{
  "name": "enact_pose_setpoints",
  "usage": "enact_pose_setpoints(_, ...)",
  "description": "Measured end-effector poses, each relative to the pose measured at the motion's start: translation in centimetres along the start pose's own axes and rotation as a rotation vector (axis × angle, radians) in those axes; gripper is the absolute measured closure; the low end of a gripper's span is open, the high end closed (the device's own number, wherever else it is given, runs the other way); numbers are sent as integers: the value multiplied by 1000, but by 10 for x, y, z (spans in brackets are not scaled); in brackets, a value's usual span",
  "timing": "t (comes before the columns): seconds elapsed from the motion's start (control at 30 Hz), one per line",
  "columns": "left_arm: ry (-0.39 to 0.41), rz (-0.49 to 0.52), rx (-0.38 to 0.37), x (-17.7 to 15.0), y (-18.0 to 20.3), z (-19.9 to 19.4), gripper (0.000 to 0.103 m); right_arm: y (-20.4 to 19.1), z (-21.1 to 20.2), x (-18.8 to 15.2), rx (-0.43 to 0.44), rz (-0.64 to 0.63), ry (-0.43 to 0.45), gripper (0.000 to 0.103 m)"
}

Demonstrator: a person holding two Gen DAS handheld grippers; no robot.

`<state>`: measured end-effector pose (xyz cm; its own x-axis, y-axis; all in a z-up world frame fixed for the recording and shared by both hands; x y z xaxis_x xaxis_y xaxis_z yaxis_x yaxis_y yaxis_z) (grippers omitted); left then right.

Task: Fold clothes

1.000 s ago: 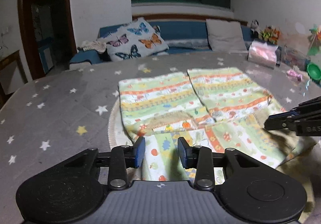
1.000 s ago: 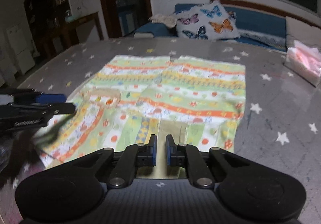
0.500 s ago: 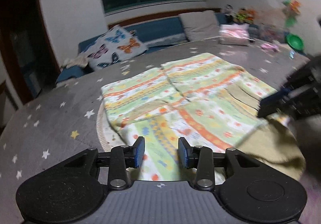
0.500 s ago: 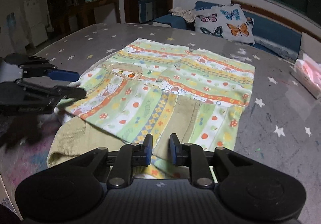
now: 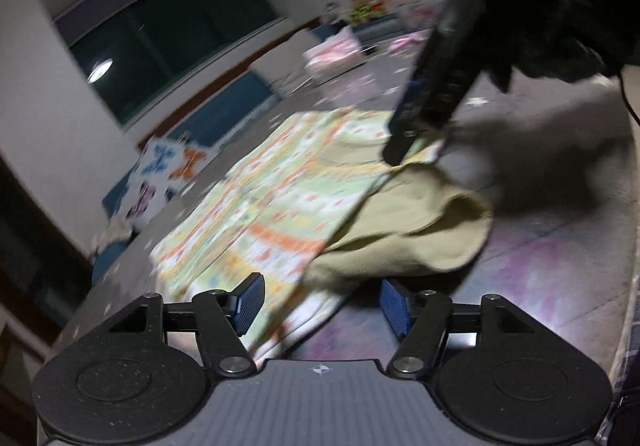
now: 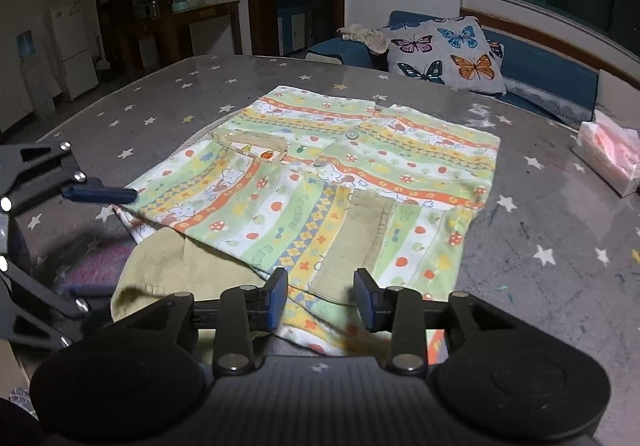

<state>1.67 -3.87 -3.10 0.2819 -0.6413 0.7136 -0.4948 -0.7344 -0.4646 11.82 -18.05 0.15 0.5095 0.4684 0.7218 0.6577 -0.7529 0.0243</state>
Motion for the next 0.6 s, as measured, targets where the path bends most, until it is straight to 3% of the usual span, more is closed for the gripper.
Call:
enact_pose_setpoints(0.13,46,12,-24,8,7,8,39,3,-13,-6,-15,-23,-6,60)
enact_pose_setpoints(0.23,47,-45,-38,15,-6,14,71,3,-22,-11,-18,-60,-11,58)
enact_pose_setpoints(0.33,46,-105,-51,22,-20,21,87,0,-28,-15,-10,-108,-11,51)
enact_pose_setpoints(0.6,45,-263,-87,42,-57,37,90,-21,-14,-10,12,-249,32,44)
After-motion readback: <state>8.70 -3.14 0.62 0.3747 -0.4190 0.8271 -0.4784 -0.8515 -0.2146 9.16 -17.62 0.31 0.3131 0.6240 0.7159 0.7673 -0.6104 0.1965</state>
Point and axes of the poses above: each gripper's, at about its wrist camera, not at the fingertips, and z roughly the way its jaws point, y to its right, x to its top, the point moved 2 cm from there along z, roughly the way its jaws point, and after that the axes turned 3 degrees about -z, right-handed, at the moved point
